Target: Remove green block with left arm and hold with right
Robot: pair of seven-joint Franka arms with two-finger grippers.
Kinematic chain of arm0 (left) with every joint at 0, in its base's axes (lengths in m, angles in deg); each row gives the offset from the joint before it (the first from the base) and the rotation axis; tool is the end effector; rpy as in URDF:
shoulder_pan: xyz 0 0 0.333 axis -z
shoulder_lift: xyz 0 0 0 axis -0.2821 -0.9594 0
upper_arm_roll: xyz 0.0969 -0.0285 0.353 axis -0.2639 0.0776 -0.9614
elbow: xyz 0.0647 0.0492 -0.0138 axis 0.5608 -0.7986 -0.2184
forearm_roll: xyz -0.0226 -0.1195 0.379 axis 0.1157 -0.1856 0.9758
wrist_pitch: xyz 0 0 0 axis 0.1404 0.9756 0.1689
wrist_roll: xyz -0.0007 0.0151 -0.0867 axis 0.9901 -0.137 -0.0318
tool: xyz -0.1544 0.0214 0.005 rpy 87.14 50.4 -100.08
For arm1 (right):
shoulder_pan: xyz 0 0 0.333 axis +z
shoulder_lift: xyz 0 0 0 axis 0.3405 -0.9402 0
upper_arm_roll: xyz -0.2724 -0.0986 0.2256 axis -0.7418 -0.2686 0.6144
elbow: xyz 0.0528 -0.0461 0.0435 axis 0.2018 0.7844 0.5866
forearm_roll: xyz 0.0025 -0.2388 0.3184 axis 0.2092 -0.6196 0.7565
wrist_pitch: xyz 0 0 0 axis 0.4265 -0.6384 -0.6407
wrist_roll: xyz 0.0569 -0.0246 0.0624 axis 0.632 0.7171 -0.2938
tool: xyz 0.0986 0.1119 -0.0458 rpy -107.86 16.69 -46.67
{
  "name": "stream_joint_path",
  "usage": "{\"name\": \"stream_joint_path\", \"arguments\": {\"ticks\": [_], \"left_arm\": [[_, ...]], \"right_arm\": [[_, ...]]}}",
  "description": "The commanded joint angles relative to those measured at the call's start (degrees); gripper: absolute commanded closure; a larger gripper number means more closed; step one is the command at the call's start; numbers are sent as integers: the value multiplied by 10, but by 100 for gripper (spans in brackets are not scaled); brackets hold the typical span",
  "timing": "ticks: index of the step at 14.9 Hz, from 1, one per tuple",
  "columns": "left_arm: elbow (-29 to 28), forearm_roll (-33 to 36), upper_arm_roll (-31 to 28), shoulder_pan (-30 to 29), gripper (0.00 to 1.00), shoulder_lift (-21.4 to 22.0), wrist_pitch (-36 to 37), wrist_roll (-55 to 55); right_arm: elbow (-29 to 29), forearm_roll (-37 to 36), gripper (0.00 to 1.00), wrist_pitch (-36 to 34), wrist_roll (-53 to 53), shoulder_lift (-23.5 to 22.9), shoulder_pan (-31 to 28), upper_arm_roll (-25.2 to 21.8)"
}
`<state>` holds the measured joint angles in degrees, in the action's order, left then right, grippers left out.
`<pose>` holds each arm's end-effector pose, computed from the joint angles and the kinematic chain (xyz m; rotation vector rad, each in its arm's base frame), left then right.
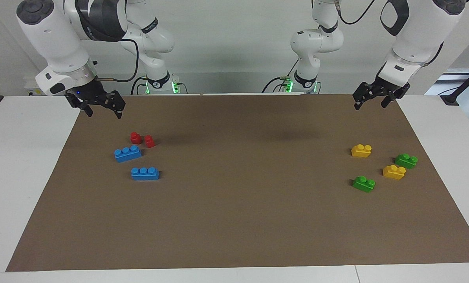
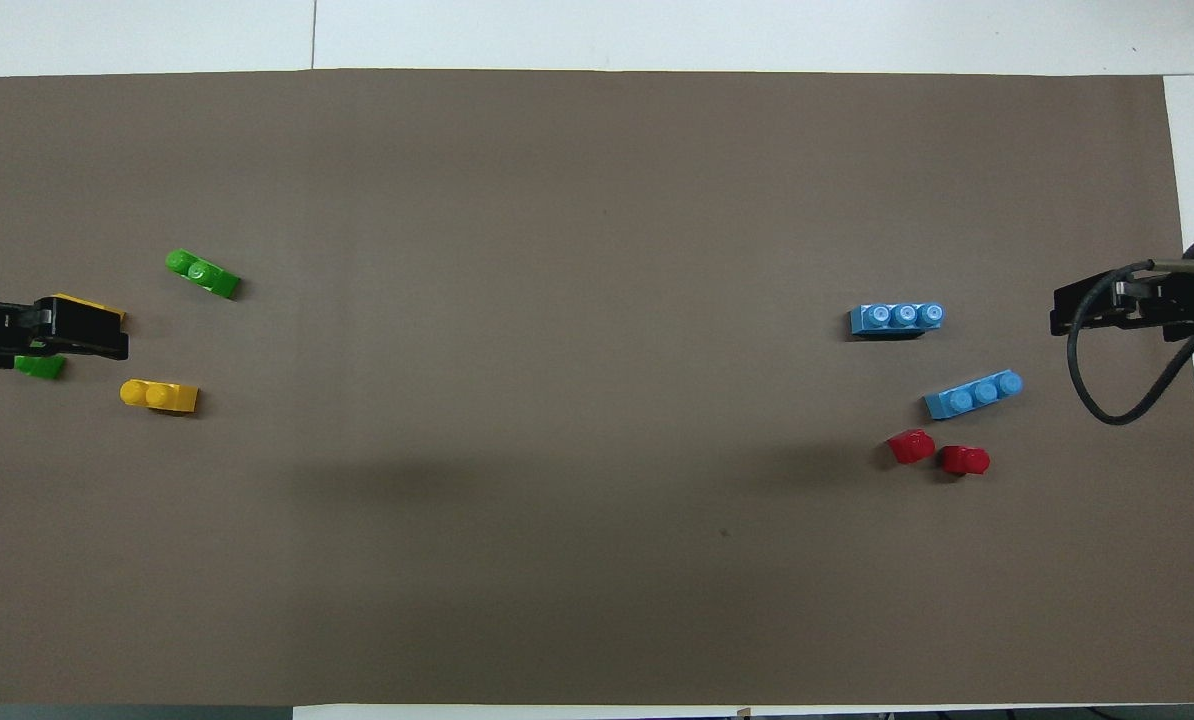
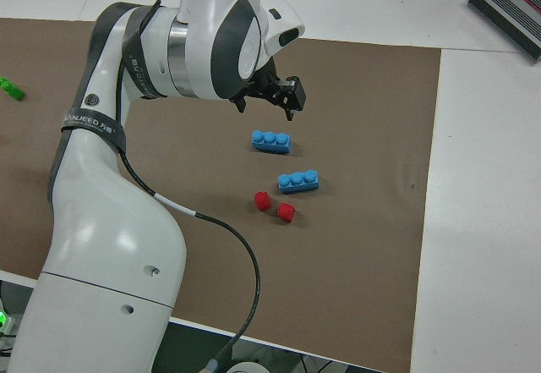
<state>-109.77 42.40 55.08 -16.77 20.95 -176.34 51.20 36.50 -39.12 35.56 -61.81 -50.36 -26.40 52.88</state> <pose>0.5277 -0.0209 0.6010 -3.1382 0.0058 0.0448 0.5466 -0.0185 0.5809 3.1104 -0.1388 -0.0835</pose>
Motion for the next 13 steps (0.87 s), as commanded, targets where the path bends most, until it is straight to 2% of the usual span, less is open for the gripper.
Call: {"name": "stream_joint_path", "arguments": {"ticks": [1,7,13], "left_arm": [[9,0,-1,2,0,4,12,-9],[9,0,-1,2,0,4,10,-9],[9,0,-1,2,0,4,8,-9]], "right_arm": [[-11,-6,0,-10,-11,-6,-7,4],[-10,-4,0,-11,-1,-6,-4,4],[-9,-5,0,-11,-37,-6,-3,4]]}}
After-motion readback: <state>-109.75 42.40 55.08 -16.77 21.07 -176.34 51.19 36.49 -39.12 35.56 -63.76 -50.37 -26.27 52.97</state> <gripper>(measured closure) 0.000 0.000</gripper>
